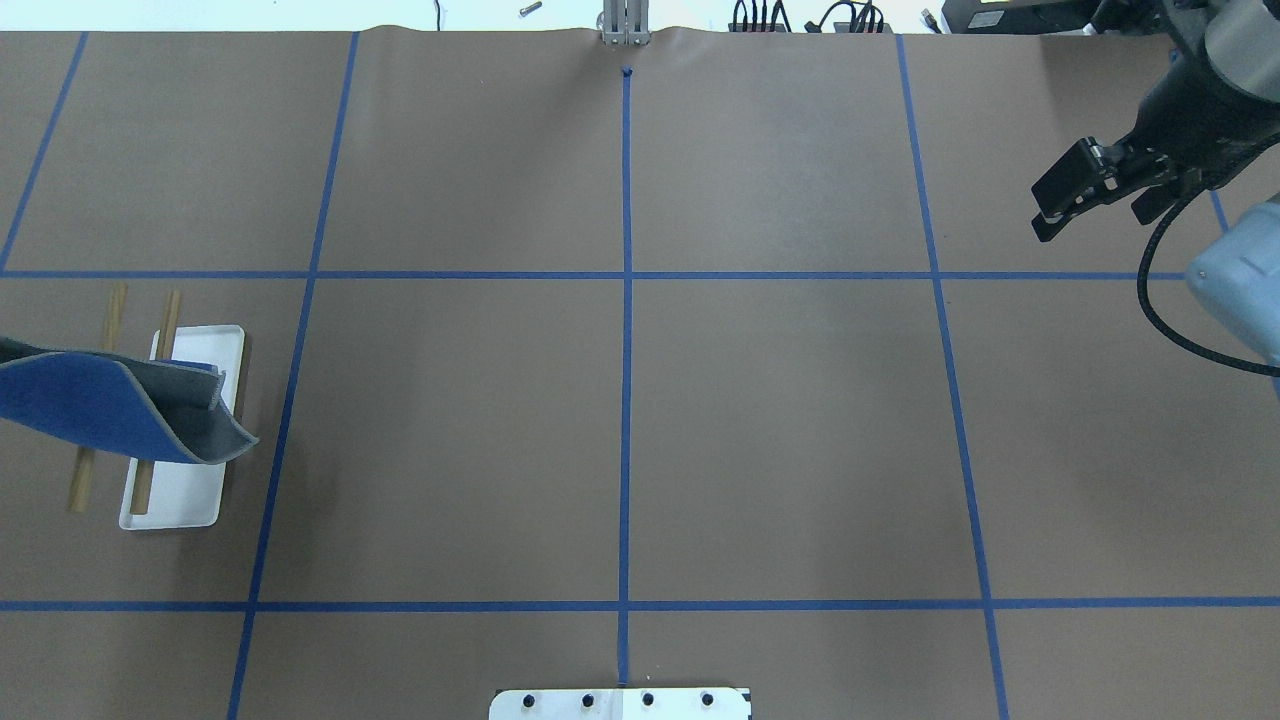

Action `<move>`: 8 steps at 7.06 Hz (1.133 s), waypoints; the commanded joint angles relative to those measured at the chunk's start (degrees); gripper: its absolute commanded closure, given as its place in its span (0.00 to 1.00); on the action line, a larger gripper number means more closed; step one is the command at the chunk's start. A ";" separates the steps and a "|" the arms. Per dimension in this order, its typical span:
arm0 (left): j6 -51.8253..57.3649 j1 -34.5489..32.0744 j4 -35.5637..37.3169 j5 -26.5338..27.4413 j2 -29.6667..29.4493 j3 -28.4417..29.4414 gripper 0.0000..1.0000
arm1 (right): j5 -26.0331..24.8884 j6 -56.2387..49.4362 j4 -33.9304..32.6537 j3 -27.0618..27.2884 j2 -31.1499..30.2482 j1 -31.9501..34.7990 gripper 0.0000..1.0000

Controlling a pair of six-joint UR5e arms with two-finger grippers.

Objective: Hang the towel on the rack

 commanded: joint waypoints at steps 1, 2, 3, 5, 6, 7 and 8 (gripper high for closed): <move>0.01 -0.05 -2.40 -0.07 -0.17 1.86 0.02 | 0.00 0.00 -0.09 -0.07 -0.09 0.08 0.00; 0.10 -0.13 -2.40 -0.07 -0.08 2.03 0.01 | 0.17 -0.09 0.00 -0.08 -0.88 0.51 0.00; 0.36 -0.14 -3.19 0.36 0.18 3.86 0.01 | 0.35 0.00 0.52 0.19 -3.67 2.17 0.00; 1.41 -0.92 -3.46 6.93 0.18 5.54 0.01 | -1.57 -0.35 1.32 0.28 -11.74 6.56 0.00; 3.51 -5.02 -2.94 6.26 -0.86 7.47 0.01 | -1.41 -1.57 4.63 -4.25 -12.39 11.10 0.00; 6.92 -7.41 -2.06 6.17 -1.91 8.36 0.01 | -1.15 -8.98 9.27 -11.17 -13.09 15.41 0.00; 13.48 -9.52 -0.75 4.77 -2.36 9.23 0.01 | -0.97 -17.23 12.36 -18.20 -13.80 19.02 0.00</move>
